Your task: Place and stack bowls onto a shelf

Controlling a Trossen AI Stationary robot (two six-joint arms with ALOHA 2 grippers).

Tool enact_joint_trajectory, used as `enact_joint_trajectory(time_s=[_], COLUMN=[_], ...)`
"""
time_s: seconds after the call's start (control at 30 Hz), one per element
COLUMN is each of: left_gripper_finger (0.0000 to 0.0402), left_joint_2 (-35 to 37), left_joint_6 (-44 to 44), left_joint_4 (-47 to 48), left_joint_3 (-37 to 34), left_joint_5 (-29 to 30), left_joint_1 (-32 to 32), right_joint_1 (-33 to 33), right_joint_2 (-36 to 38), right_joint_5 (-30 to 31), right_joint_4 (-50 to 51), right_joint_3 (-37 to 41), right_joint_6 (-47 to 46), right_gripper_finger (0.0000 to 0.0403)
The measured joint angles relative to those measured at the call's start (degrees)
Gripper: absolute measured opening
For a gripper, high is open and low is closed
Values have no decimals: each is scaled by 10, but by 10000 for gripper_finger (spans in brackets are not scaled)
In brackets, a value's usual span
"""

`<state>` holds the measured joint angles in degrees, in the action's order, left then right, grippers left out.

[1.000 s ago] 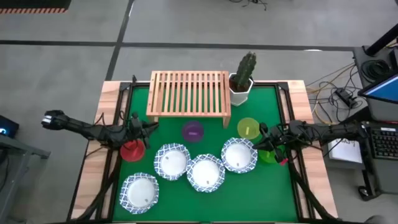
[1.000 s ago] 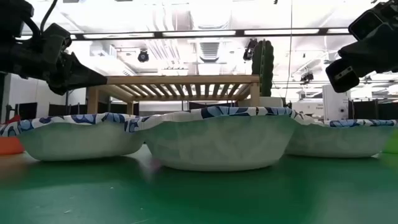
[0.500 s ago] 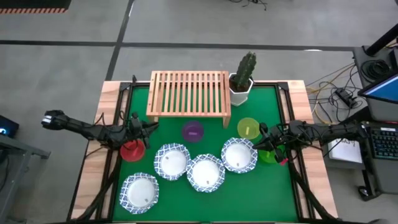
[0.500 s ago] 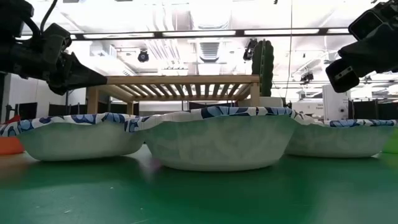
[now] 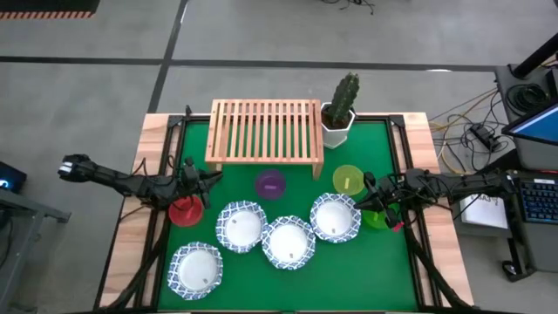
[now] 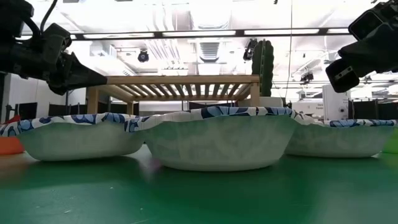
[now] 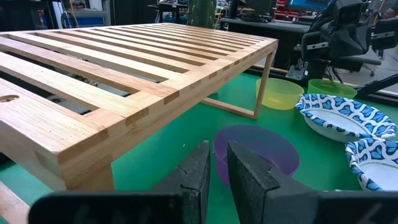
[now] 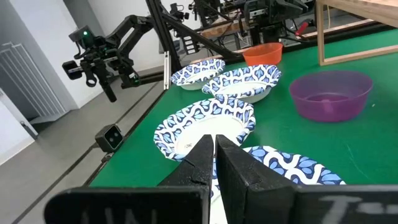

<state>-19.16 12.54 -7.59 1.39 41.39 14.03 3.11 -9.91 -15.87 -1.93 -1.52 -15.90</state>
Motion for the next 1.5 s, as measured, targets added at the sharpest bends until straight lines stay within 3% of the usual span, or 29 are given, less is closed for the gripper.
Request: enact_joint_trajectory(time_s=[0.97,1.2,1.3,1.37,1.4,1.5], left_gripper_finger=[38,38,38,38,38,38], left_joint_2=[0,0,0,0,0,-1], left_joint_6=[0,2,63,181,241,288], left_joint_4=[0,-1,-29,-77,-102,-169], left_joint_3=[0,0,0,0,0,0], left_joint_5=[0,0,0,-4,-4,-3], left_joint_1=[0,0,0,0,0,0], right_joint_1=[0,0,0,0,0,0], right_joint_2=[0,0,0,0,0,0], right_joint_5=[0,24,24,21,15,30], right_joint_4=[0,-1,-3,-4,-5,-36], right_joint_3=[0,0,0,0,0,0], right_joint_6=[3,228,289,252,186,-23], right_gripper_finger=[9,9,9,9,9,9])
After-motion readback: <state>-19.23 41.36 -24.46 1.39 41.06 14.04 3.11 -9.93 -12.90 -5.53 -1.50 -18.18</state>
